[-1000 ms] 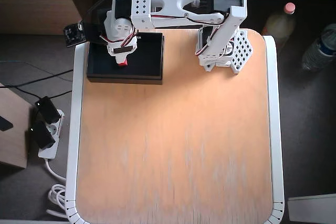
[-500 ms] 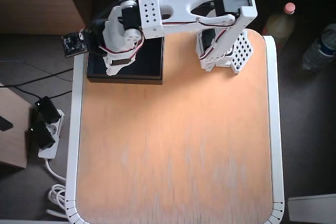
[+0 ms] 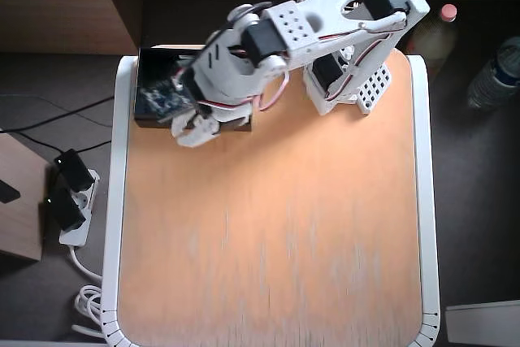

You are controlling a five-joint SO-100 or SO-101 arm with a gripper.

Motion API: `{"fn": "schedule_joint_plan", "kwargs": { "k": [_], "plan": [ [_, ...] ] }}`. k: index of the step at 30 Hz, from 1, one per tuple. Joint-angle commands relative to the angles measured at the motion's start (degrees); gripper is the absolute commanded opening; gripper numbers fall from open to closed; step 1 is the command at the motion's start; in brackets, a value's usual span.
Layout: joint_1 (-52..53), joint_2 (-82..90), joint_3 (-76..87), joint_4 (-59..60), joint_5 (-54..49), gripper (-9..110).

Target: Grasp a lego block and put it in the bin.

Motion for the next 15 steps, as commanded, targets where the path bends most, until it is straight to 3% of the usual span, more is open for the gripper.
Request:
{"fn": "schedule_joint_plan", "kwargs": {
  "k": [1,15],
  "plan": [
    [-7.56,10.28,-3.08,0.53,-1.05,1],
    [-34.19,34.89,18.46,0.53,-2.37,0]
  ]
}}
